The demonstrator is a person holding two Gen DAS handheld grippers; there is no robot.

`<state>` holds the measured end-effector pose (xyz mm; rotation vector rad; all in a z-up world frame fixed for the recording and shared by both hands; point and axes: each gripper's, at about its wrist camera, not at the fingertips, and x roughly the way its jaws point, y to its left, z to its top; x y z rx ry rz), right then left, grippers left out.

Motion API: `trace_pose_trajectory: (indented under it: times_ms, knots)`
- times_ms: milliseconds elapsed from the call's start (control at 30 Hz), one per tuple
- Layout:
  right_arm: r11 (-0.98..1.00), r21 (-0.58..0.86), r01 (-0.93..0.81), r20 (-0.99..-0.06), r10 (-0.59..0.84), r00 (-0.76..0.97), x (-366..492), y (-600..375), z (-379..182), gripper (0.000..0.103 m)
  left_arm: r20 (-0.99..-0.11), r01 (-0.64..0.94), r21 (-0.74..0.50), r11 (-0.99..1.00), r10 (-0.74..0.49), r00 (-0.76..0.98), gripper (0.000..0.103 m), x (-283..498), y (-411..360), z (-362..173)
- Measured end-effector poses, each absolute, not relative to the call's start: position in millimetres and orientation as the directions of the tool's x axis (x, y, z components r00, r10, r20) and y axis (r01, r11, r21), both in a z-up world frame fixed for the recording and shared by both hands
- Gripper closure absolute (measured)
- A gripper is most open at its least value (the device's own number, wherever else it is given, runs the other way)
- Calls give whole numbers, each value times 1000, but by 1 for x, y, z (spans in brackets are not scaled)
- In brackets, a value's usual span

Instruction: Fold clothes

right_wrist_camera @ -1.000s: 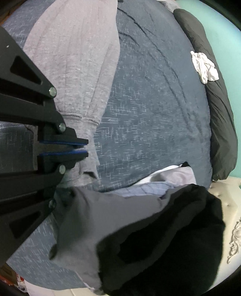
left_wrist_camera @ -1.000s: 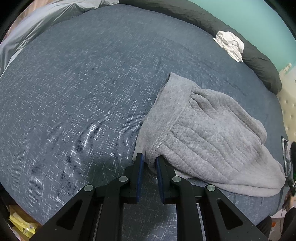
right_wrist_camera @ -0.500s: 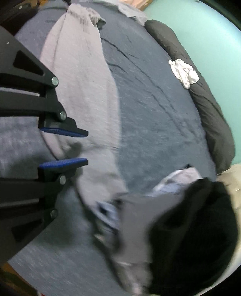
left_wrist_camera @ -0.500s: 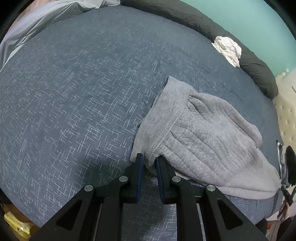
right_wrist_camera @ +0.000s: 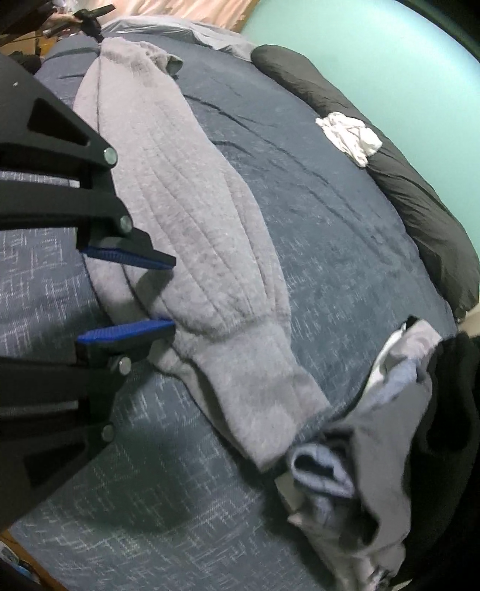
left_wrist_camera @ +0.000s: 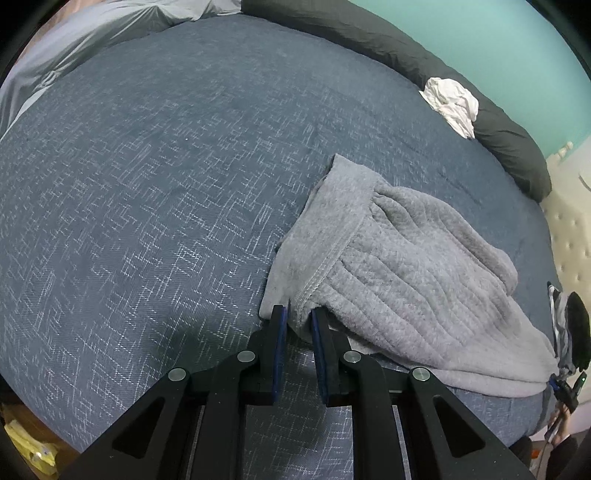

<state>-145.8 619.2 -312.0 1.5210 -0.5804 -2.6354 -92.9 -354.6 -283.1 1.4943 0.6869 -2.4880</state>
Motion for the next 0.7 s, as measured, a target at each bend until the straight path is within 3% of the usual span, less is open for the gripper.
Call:
trace_pose_trajectory:
  times_ms: [333, 700]
  knots:
    - [-955, 275, -112, -831, -177, -527, -155, 603, -310, 75, -871, 366, -292, -884, 88, -483, 87, -95, -354, -282]
    - [-951, 294, -96, -808, -193, -556, -156, 602, -297, 93, -871, 365, -294, -883, 89, -484, 88, -96, -357, -277]
